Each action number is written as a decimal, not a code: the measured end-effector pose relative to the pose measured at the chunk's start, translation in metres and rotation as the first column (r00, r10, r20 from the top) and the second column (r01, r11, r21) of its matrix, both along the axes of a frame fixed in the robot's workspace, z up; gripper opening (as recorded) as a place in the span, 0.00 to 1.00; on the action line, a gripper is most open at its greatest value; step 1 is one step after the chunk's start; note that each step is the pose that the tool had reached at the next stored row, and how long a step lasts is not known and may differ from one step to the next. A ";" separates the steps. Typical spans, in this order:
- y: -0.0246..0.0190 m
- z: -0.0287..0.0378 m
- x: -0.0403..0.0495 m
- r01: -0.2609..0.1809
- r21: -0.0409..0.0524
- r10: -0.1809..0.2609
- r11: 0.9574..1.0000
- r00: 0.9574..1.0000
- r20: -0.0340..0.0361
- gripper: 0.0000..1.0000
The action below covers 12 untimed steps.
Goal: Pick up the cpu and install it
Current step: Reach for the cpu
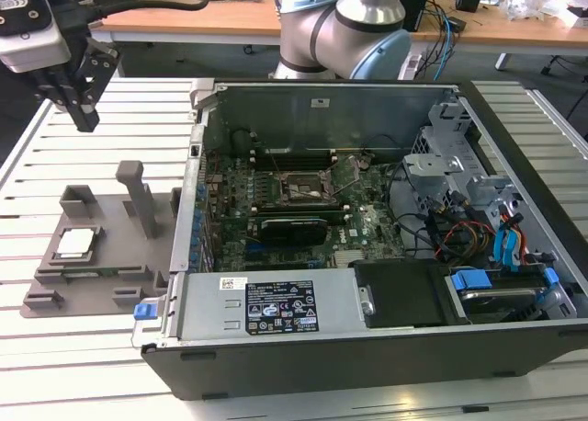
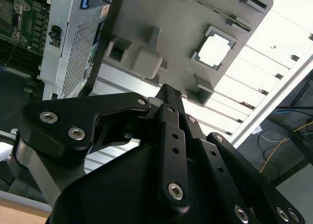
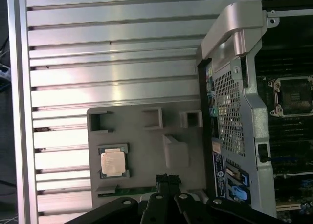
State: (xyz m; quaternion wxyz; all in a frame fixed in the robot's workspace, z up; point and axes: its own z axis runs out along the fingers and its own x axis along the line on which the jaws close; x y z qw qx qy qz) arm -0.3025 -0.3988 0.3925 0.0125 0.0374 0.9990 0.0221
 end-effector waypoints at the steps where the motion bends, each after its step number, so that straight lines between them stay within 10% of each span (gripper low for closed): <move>1: 0.0000 0.0000 -0.0015 0.000 0.000 0.000 1.000 1.000 0.000 0.11; 12: 0.0000 -0.0002 -0.0210 0.000 0.000 0.000 1.000 1.000 0.000 0.11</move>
